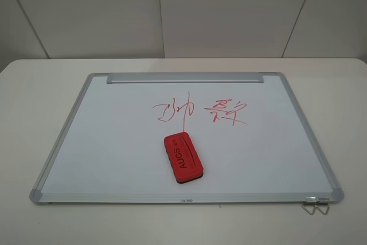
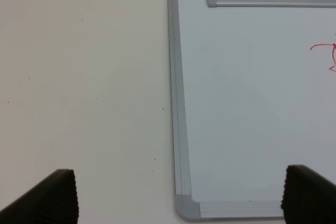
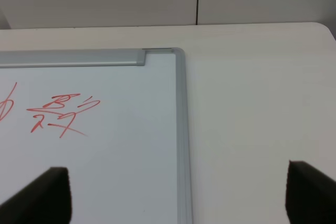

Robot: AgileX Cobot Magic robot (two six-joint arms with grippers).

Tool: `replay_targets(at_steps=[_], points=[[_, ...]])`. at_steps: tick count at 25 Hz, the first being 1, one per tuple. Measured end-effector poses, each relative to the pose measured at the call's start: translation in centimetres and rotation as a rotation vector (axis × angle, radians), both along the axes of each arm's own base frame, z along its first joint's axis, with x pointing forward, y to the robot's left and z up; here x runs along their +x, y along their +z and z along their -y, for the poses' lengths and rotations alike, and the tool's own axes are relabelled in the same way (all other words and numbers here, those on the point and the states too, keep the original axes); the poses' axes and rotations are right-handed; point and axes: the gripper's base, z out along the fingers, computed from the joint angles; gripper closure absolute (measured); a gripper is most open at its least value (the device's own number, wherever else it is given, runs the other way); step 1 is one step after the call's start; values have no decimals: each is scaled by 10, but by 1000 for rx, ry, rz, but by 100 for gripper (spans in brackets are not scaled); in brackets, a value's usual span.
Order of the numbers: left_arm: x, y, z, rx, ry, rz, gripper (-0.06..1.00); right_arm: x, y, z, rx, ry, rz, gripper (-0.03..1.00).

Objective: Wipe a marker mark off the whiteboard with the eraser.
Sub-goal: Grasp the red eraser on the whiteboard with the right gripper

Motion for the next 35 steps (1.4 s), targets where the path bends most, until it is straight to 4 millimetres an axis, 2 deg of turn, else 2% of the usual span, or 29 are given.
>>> replay_targets(at_steps=[35], points=[[0,0,0,0,0,0,17,0,0,0,0,0,0,23]])
